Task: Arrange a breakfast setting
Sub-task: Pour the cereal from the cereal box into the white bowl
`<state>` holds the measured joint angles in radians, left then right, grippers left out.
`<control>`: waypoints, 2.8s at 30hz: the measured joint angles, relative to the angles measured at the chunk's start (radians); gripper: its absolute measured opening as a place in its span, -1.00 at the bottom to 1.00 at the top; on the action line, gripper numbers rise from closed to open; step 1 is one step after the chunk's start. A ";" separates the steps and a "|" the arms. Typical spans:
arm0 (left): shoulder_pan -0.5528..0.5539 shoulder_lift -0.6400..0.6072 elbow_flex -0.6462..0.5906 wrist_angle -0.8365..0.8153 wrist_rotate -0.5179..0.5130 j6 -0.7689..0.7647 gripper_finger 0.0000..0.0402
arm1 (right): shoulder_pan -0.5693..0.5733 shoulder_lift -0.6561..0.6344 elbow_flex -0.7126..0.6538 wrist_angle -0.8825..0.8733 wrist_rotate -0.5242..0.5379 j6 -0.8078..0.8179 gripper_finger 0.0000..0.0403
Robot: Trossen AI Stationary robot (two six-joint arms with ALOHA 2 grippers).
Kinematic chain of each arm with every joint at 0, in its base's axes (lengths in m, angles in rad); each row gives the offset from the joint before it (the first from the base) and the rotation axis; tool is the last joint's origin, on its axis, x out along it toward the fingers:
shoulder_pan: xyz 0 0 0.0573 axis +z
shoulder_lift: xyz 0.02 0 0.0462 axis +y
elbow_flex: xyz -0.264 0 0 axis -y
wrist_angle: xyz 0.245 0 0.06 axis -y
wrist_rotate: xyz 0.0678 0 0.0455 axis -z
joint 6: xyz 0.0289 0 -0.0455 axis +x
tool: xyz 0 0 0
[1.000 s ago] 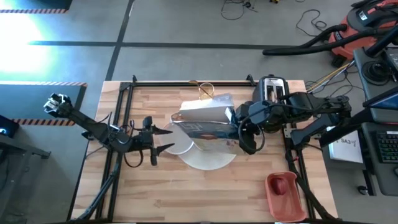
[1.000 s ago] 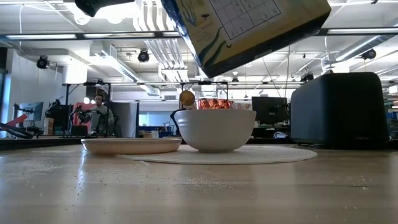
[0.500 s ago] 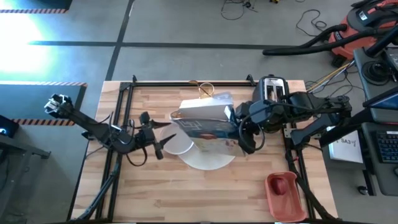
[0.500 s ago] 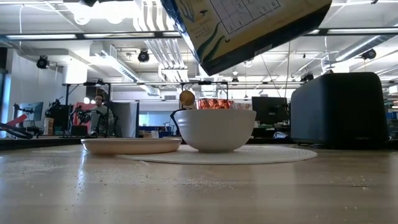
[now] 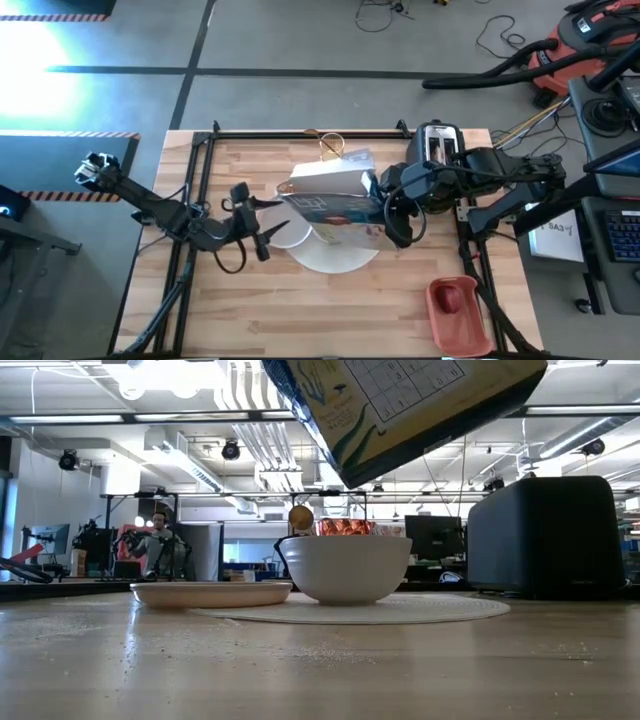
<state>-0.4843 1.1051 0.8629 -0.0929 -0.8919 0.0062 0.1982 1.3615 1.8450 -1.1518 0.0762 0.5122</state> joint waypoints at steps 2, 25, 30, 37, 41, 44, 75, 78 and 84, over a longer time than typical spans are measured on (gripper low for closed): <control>0.000 -0.001 0.000 0.000 -0.002 -0.029 0.04 | 0.000 0.000 0.000 -0.002 0.001 0.001 -0.40; 0.029 -0.018 -0.026 -0.128 0.171 -0.270 0.42 | 0.000 0.002 -0.012 0.015 0.003 -0.050 -0.40; 0.030 -0.104 -0.256 0.307 0.170 -0.174 0.37 | 0.000 0.003 -0.041 0.067 0.002 -0.121 -0.40; 0.030 -0.104 -0.492 0.887 0.168 0.031 0.36 | 0.000 0.003 -0.095 0.175 -0.034 -0.171 -0.40; 0.031 -0.097 -0.512 0.963 0.204 0.085 0.36 | 0.001 0.003 -0.104 0.216 -0.043 -0.172 -0.40; 0.033 -0.097 -0.503 0.952 0.232 0.091 0.36 | 0.000 0.003 -0.106 0.254 -0.043 -0.178 -0.40; 0.044 -0.140 -0.485 0.853 0.230 0.064 0.36 | 0.000 0.000 -0.056 0.176 0.049 -0.171 -0.45; 0.059 -0.137 -0.479 0.853 0.280 0.063 0.36 | 0.000 0.002 -0.058 0.178 0.053 -0.172 -0.45; 0.099 -0.106 -0.446 0.854 0.377 0.075 0.36 | 0.000 0.004 -0.060 0.188 0.055 -0.172 -0.45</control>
<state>-0.3851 0.9989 0.4174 0.7612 -0.5152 0.0809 0.1978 1.3651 1.7851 -0.9639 0.1310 0.3402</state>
